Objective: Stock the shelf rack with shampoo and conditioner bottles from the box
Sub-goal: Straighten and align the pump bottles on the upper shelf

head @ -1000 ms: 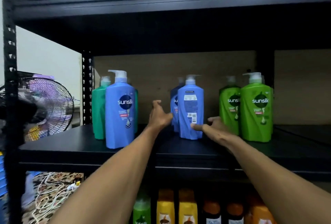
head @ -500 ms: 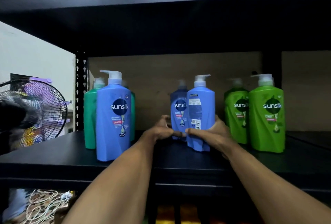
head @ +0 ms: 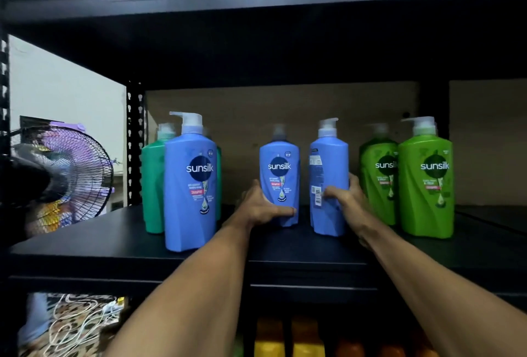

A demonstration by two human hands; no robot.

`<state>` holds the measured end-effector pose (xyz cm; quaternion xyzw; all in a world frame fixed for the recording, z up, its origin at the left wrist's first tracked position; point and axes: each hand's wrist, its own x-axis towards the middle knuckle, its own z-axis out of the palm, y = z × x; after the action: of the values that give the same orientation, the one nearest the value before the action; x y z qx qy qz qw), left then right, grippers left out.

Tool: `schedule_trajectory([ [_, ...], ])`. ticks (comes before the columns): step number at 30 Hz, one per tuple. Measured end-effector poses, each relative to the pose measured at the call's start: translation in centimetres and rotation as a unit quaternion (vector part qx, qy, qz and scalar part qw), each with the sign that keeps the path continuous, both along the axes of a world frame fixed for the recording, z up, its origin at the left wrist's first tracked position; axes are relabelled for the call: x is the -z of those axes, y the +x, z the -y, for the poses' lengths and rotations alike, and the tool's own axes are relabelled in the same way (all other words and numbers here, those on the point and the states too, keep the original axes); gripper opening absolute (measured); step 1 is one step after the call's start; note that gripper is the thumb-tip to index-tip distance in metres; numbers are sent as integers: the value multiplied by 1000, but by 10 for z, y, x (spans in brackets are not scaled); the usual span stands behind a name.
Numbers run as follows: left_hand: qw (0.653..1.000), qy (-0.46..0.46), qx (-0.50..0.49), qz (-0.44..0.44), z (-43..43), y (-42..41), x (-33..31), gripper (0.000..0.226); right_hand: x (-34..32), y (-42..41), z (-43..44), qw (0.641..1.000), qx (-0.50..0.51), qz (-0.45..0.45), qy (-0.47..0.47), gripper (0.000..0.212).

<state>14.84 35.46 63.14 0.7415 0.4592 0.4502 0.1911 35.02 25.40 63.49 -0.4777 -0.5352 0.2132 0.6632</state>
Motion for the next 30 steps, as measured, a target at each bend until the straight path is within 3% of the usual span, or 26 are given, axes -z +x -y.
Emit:
schedule_trajectory([
  [2, 999, 0, -42, -15, 16, -5, -1, 88, 1, 2, -1, 999, -25, -12, -19, 74],
  [6, 999, -20, -43, -3, 38, -6, -3, 74, 0, -1, 9, 997, -68, -34, -28, 70],
  [8, 999, -16, -49, 1, 41, -7, -1, 82, 2, -3, 11, 997, -66, -17, -41, 70],
  [10, 999, -9, -45, 1, 45, -7, 1, 81, 3, -7, 14, 997, -4, 55, -48, 84],
  [11, 999, -5, -43, -5, 48, -7, 1, 70, 5, -8, 12, 992, 53, 98, -58, 101],
  [12, 999, 5, -39, -11, 50, -7, 1, 60, 4, -9, 13, 987, 94, 113, -67, 116],
  [14, 999, 18, -34, -4, 54, -6, 0, 64, 4, -3, 11, 991, 89, 80, -55, 126],
  [16, 999, 29, -34, 13, 56, -5, -3, 80, 3, 0, 10, 998, 44, 33, -43, 121],
  [18, 998, 41, -33, 35, 56, -5, -3, 87, 4, 1, 6, 999, 8, 16, -28, 102],
  [20, 997, 54, -36, 38, 55, -5, -2, 88, 7, -1, -1, 999, 37, 33, -17, 85],
  [25, 995, 66, -66, 18, 49, -4, -1, 84, 10, -1, -21, 976, 151, 154, -30, 105],
  [30, 994, 45, -100, -1, 31, -3, -2, 90, 11, 4, -35, 980, 127, 155, -16, 100],
])
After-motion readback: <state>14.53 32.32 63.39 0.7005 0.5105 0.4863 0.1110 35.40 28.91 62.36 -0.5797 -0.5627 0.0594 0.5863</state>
